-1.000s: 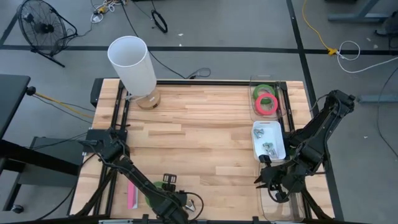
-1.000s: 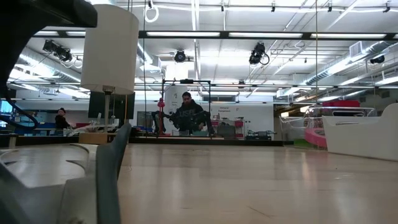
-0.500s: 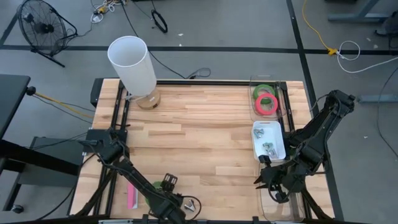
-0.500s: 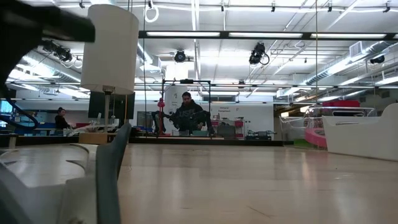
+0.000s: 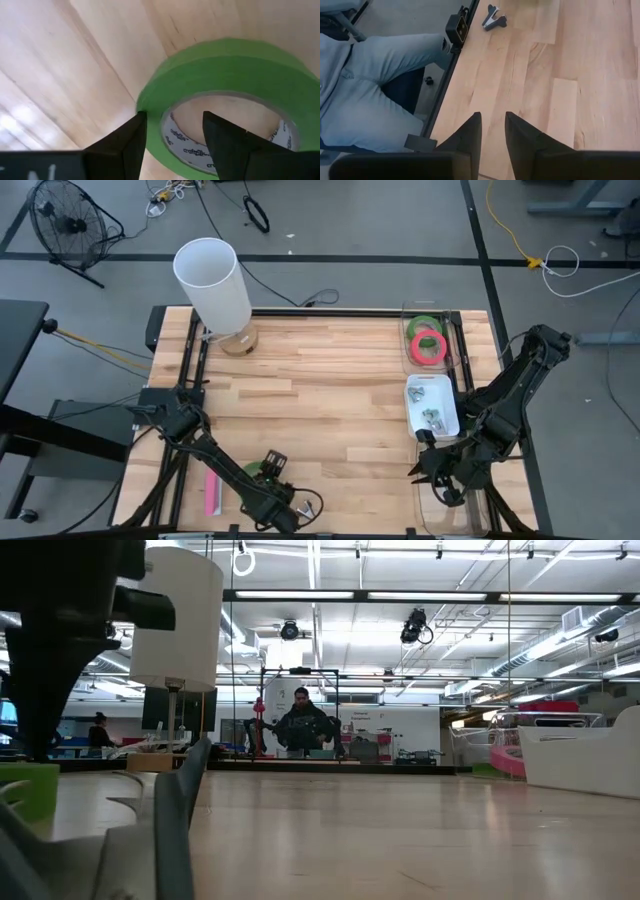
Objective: Pick and place Stapler, Stapler remover, tape
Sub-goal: Put the green masking tape into the top transparent bin
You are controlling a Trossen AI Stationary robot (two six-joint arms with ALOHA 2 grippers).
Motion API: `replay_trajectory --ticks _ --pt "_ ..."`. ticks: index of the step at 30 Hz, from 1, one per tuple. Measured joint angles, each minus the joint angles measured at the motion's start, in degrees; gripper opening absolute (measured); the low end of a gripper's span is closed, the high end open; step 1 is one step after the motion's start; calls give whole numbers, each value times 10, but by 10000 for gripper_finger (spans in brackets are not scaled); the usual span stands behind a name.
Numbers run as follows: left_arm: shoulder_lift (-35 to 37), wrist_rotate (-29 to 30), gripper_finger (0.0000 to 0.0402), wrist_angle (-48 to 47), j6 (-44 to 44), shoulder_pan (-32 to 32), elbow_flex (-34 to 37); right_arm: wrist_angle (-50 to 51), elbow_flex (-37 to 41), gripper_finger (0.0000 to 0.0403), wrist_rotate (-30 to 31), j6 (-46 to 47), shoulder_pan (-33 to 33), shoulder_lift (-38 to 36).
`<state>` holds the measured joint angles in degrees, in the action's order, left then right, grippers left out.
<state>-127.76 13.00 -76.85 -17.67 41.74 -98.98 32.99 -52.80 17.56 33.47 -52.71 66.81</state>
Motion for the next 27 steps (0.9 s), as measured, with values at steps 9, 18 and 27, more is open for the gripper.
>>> replay_trajectory --ticks 9,18,27 --pt "0 31 197 -9 3 -1 -1 0 0 87 15 -1 0 0" --pt "0 4 197 43 3 -17 29 0 0 87 15 0 0 0" --pt "3 7 149 63 -36 -39 50 0 0 87 15 -5 0 0"
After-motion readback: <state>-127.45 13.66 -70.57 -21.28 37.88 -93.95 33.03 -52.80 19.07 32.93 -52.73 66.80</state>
